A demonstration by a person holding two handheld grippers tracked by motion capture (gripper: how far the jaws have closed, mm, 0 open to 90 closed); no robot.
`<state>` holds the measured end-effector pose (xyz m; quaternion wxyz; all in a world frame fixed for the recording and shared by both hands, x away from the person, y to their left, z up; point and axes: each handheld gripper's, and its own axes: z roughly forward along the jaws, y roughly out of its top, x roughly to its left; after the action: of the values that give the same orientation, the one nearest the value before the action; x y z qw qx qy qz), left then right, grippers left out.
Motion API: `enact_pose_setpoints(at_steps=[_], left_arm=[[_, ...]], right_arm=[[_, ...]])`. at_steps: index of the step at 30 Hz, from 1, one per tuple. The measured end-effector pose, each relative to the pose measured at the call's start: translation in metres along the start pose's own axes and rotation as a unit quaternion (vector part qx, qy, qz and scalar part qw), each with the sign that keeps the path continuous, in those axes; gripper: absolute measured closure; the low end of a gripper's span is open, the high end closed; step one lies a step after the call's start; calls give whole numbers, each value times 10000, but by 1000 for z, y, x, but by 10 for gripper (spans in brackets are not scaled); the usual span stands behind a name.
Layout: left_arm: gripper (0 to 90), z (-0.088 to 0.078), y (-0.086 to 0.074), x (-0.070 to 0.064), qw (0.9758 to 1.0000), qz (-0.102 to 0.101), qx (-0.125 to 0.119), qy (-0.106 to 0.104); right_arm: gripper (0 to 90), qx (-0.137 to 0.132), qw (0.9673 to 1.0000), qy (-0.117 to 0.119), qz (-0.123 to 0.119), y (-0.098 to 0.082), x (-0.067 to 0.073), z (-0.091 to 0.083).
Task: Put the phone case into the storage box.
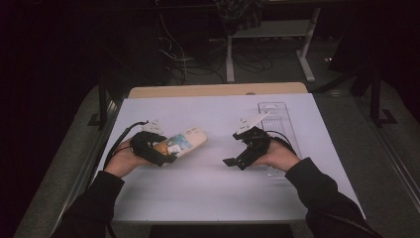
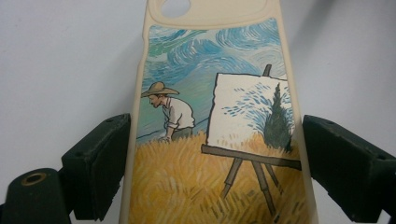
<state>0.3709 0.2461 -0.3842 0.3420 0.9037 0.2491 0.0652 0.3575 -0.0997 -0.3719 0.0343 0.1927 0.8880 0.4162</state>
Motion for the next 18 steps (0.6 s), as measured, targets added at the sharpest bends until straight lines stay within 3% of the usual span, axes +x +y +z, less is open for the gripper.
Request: enact_pose_setpoints(at_steps=[4, 15, 16, 18], left_arm=[[112, 1, 3, -4, 9998, 122, 7, -126], [112, -2, 13, -15, 9980, 515, 62, -353], [112, -3, 15, -15, 9972, 642, 119, -366], [112, -3, 16, -17, 9971, 646, 76, -405]], right_arm=[[0, 32, 9999, 21, -121, 2, -6, -2], [0, 185, 9997, 33, -160, 13, -17, -1], [0, 221, 9996, 24, -193, 14, -17, -1], [0, 249, 9994, 67, -234, 17, -17, -1]])
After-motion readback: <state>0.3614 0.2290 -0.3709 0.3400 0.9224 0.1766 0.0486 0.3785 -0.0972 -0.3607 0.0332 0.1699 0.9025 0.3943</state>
